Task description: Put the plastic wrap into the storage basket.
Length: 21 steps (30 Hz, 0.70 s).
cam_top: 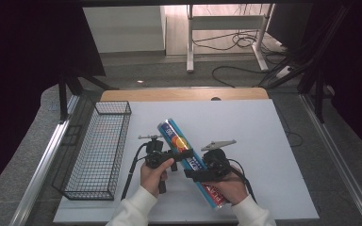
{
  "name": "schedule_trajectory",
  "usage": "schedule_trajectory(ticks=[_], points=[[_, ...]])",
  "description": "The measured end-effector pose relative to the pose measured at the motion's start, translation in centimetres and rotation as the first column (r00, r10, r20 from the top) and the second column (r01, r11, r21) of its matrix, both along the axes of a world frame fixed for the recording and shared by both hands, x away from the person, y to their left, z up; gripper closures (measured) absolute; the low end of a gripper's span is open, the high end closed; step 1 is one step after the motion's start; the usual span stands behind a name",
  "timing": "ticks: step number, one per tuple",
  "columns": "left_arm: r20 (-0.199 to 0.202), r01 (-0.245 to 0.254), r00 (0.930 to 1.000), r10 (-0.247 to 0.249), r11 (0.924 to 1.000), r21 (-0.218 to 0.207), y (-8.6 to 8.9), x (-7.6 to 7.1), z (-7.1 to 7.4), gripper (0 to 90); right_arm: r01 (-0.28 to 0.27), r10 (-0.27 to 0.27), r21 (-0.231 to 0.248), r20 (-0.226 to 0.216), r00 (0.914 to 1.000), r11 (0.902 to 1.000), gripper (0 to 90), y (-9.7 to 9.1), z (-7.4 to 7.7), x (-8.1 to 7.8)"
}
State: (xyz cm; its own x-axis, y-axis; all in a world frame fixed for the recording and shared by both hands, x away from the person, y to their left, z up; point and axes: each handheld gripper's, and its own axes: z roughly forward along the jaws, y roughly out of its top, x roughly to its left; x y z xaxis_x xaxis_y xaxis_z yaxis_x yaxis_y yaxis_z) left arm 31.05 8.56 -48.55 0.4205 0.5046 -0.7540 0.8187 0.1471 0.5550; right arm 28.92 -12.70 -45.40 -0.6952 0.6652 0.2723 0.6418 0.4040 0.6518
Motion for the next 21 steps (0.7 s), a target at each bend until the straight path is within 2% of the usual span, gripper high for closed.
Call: schedule_trajectory(ticks=[6, 9, 11, 14, 19, 21], points=[[-0.052, -0.005, 0.9986, 0.003, 0.9991, -0.042, 0.0, 0.4, -0.3, 18.2, 0.008, -0.007, -0.017, 0.019, 0.9998, 0.9998, 31.6, 0.2, -0.1, -0.1], [-0.088, -0.016, 0.9961, 0.007, 0.9940, -0.108, 0.5, 0.7, -0.7, 22.8, 0.010, -0.009, -0.021, 0.023, 0.9997, 0.9997, 31.5, 0.3, -0.2, 0.0], [-0.089, -0.020, 0.9960, 0.009, 0.9922, -0.123, 0.7, 0.7, -0.7, 25.6, 0.009, -0.008, -0.031, 0.033, 0.9994, 0.9995, 31.4, 0.4, -0.3, 0.0], [-0.078, -0.013, 0.9970, 0.004, 0.9932, -0.115, 0.8, 0.8, -0.5, 28.2, 0.012, -0.010, -0.046, 0.038, 0.9992, 0.9989, 31.3, 0.8, -0.5, -0.1], [-0.099, -0.010, 0.9951, -0.006, 0.9872, -0.159, 1.4, 1.0, -0.3, 30.1, 0.009, -0.007, -0.036, 0.057, 0.9984, 0.9993, 31.0, 0.9, -0.4, -0.2], [-0.097, -0.007, 0.9953, -0.009, 0.9868, -0.162, 1.5, 1.1, -0.1, 30.3, 0.008, -0.006, -0.030, 0.060, 0.9982, 0.9995, 30.9, 0.9, -0.3, -0.2]])
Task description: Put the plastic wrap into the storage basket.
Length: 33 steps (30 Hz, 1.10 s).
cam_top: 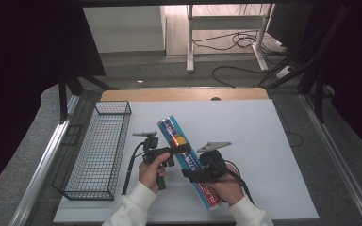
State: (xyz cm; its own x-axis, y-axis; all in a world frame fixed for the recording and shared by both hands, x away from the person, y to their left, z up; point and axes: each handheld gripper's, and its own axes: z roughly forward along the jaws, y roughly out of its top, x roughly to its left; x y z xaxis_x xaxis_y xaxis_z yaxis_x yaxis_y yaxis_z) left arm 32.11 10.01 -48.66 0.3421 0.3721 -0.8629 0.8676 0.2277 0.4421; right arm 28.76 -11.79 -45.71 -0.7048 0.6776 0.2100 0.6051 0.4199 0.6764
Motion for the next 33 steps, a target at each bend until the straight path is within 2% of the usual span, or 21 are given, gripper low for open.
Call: schedule_trajectory(ticks=[2, 3, 4, 7, 10, 11, 15, 16, 17, 18, 19, 20, 21, 23, 24, 25, 27, 30, 33], points=[[0.014, 0.008, 0.9999, -0.008, 1.0000, 0.000, 0.2, 0.0, 0.4, 30.9, -0.006, 0.005, 0.020, 0.012, 0.9999, 0.9998, 30.5, -0.1, 0.1, 0.0], [0.032, 0.011, 0.9994, -0.011, 0.9999, 0.002, 0.3, 0.0, 0.7, 31.4, -0.006, 0.006, 0.060, 0.002, 1.0000, 0.9982, 29.7, -0.3, 0.3, 0.0], [0.032, 0.011, 0.9994, -0.011, 0.9999, 0.002, 0.3, 0.0, 0.7, 31.5, -0.006, 0.006, 0.060, 0.002, 1.0000, 0.9982, 29.7, -0.3, 0.3, 0.0], [0.056, 0.014, 0.9984, -0.015, 0.9999, 0.006, 0.5, 0.0, 1.2, 31.8, -0.023, 0.022, 0.102, 0.007, 0.9997, 0.9945, 24.7, -0.7, 0.6, -0.1], [0.066, 0.012, 0.9978, -0.013, 0.9997, 0.021, 0.7, 0.1, 1.5, 31.8, -0.026, 0.025, 0.114, 0.013, 0.9996, 0.9932, 21.1, -0.8, 0.8, -0.2], [0.072, 0.009, 0.9973, -0.011, 0.9995, 0.029, 0.8, 0.0, 1.7, 31.9, -0.025, 0.024, 0.122, 0.014, 0.9996, 0.9922, 17.2, -1.0, 1.0, -0.3], [0.096, 0.006, 0.9953, -0.012, 0.9979, 0.065, 1.7, 0.0, 3.0, 32.0, -0.021, 0.018, 0.132, 0.026, 0.9995, 0.9910, 14.9, -1.5, 1.4, -0.5], [0.103, 0.001, 0.9946, -0.011, 0.9959, 0.090, 2.3, 0.0, 3.8, 32.0, -0.016, 0.011, 0.148, 0.032, 0.9994, 0.9888, 14.7, -2.2, 1.8, -0.5], [0.103, 0.001, 0.9946, -0.011, 0.9959, 0.090, 2.3, 0.0, 3.8, 32.0, -0.016, 0.011, 0.148, 0.032, 0.9994, 0.9888, 14.7, -2.2, 1.8, -0.5], [0.124, -0.001, 0.9921, -0.016, 0.9906, 0.137, 2.9, 0.0, 4.6, 32.0, -0.003, -0.003, 0.161, 0.036, 0.9994, 0.9870, 14.6, -2.9, 2.2, -0.5], [0.128, -0.008, 0.9917, -0.012, 0.9881, 0.154, 3.1, 0.0, 5.1, 32.0, 0.006, -0.012, 0.166, 0.036, 0.9993, 0.9862, 14.7, -3.3, 2.3, -0.5], [0.128, -0.008, 0.9917, -0.012, 0.9881, 0.154, 3.1, 0.0, 5.1, 32.1, 0.006, -0.012, 0.166, 0.036, 0.9993, 0.9862, 14.7, -3.3, 2.3, -0.5], [0.132, -0.011, 0.9912, -0.011, 0.9855, 0.169, 3.4, 0.0, 5.5, 32.0, 0.021, -0.028, 0.177, 0.036, 0.9990, 0.9840, 14.7, -4.1, 2.6, -0.5], [0.131, -0.010, 0.9913, -0.015, 0.9819, 0.189, 4.0, 0.2, 6.3, 32.1, 0.027, -0.035, 0.186, 0.038, 0.9987, 0.9822, 14.7, -4.4, 2.7, -0.5], [0.129, -0.006, 0.9914, -0.022, 0.9770, 0.213, 4.6, 0.3, 7.1, 32.1, 0.043, -0.051, 0.187, 0.038, 0.9980, 0.9814, 14.7, -5.2, 2.9, -0.5], [0.129, -0.006, 0.9914, -0.022, 0.9770, 0.213, 4.6, 0.3, 7.1, 32.1, 0.043, -0.051, 0.187, 0.038, 0.9980, 0.9814, 14.7, -5.2, 2.9, -0.5], [0.134, -0.006, 0.9905, -0.029, 0.9670, 0.255, 5.0, 0.4, 8.0, 32.1, 0.055, -0.064, 0.200, 0.040, 0.9971, 0.9782, 14.7, -5.9, 3.1, -0.4], [0.150, -0.009, 0.9878, -0.041, 0.9472, 0.321, 5.4, 0.6, 9.3, 32.1, 0.070, -0.080, 0.206, 0.043, 0.9958, 0.9761, 14.7, -6.8, 3.2, -0.3], [0.158, -0.009, 0.9861, -0.053, 0.9313, 0.364, 5.7, 0.8, 10.3, 32.1, 0.086, -0.095, 0.202, 0.034, 0.9949, 0.9757, 14.7, -7.4, 3.1, -0.3]])
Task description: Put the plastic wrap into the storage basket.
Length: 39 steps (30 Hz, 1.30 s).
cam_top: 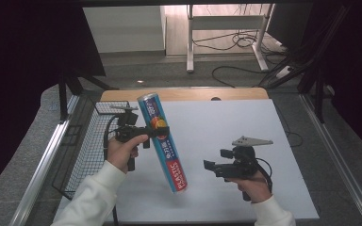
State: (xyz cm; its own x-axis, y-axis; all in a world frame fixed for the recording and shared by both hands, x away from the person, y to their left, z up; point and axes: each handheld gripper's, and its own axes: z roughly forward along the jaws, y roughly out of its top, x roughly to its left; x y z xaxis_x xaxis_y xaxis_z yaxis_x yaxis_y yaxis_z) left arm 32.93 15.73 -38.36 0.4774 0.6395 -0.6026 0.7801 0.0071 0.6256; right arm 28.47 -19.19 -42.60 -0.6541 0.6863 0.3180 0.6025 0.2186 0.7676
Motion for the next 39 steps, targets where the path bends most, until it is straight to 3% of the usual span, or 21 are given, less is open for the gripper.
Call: schedule_trajectory(ticks=[5, 11, 13, 14, 16, 23, 30, 34, 35, 39], points=[[0.016, 0.000, 0.9999, -0.002, 0.9977, 0.068, 0.8, 0.3, 1.2, 32.1, 0.025, -0.025, -0.005, -0.013, 0.9996, 0.9997, 14.7, -1.0, -0.5, 0.3], [0.016, -0.005, 0.9999, 0.003, 0.9937, 0.112, 2.0, 0.5, 2.4, 32.1, 0.035, -0.035, -0.019, -0.021, 0.9992, 0.9992, 14.7, -1.7, -0.9, 0.4], [0.022, -0.019, 0.9996, 0.016, 0.9854, 0.169, 2.9, 0.6, 3.3, 32.1, 0.055, -0.056, -0.026, -0.025, 0.9981, 0.9982, 14.9, -2.3, -1.2, 0.7], [0.022, -0.019, 0.9996, 0.016, 0.9854, 0.169, 2.9, 0.6, 3.3, 32.1, 0.055, -0.056, -0.026, -0.025, 0.9981, 0.9982, 14.9, -2.3, -1.2, 0.7], [0.031, -0.030, 0.9992, 0.024, 0.9756, 0.217, 3.6, 0.5, 4.0, 32.1, 0.074, -0.075, -0.032, -0.030, 0.9967, 0.9967, 15.0, -2.8, -1.5, 1.0], [0.037, -0.042, 0.9987, 0.033, 0.9696, 0.241, 4.9, 0.3, 5.2, 32.1, 0.089, -0.090, -0.038, -0.037, 0.9952, 0.9953, 15.1, -3.5, -1.9, 1.1], [0.063, -0.064, 0.9968, 0.049, 0.9607, 0.270, 6.8, -0.3, 7.8, 32.1, 0.096, -0.098, -0.048, -0.038, 0.9944, 0.9942, 15.1, -3.9, -2.1, 1.2], [0.075, -0.087, 0.9950, 0.067, 0.9486, 0.304, 8.4, -1.0, 9.4, 32.1, 0.107, -0.109, -0.049, -0.038, 0.9934, 0.9931, 15.2, -4.3, -2.2, 1.2], [0.091, -0.103, 0.9928, 0.078, 0.9410, 0.322, 9.3, -1.4, 10.3, 32.1, 0.112, -0.114, -0.045, -0.039, 0.9927, 0.9927, 15.2, -4.3, -2.3, 1.3], [0.104, -0.129, 0.9896, 0.100, 0.9331, 0.335, 10.8, -2.0, 11.2, 32.1, 0.115, -0.117, -0.047, -0.039, 0.9923, 0.9922, 15.2, -4.4, -2.3, 1.3]])
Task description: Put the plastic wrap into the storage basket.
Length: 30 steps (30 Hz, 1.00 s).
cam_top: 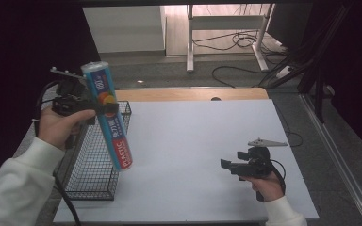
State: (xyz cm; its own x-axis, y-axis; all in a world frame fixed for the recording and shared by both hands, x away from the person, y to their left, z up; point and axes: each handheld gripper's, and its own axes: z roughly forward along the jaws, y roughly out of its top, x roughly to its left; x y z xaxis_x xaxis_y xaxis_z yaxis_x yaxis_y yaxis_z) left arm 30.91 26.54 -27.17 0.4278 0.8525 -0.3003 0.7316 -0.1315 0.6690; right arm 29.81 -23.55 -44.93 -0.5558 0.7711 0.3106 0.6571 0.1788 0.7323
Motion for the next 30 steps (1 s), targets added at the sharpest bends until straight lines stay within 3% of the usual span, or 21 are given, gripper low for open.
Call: schedule_trajectory(ticks=[6, 13, 15, 30], points=[[-0.017, -0.053, 0.9984, 0.054, 0.9980, 0.035, 2.5, -0.5, -0.4, 32.1, 0.001, -0.001, -0.006, 0.003, 1.0000, 1.0000, 15.2, 0.1, -0.1, 0.0], [-0.075, -0.107, 0.9908, 0.113, 0.9913, 0.076, 4.8, -0.3, -3.1, 32.1, 0.001, -0.001, -0.011, -0.003, 1.0000, 0.9999, 15.2, 0.1, -0.1, 0.1], [-0.107, -0.111, 0.9868, 0.122, 0.9889, 0.099, 5.4, -0.3, -4.4, 32.1, 0.002, -0.003, -0.014, -0.003, 1.0000, 0.9999, 15.2, 0.1, -0.2, 0.1], [-0.215, -0.085, 0.9701, 0.113, 0.9870, 0.136, 5.3, 0.3, -9.6, 32.0, 0.011, -0.011, -0.020, -0.001, 0.9999, 0.9997, 15.2, -0.1, -0.3, 0.2]])
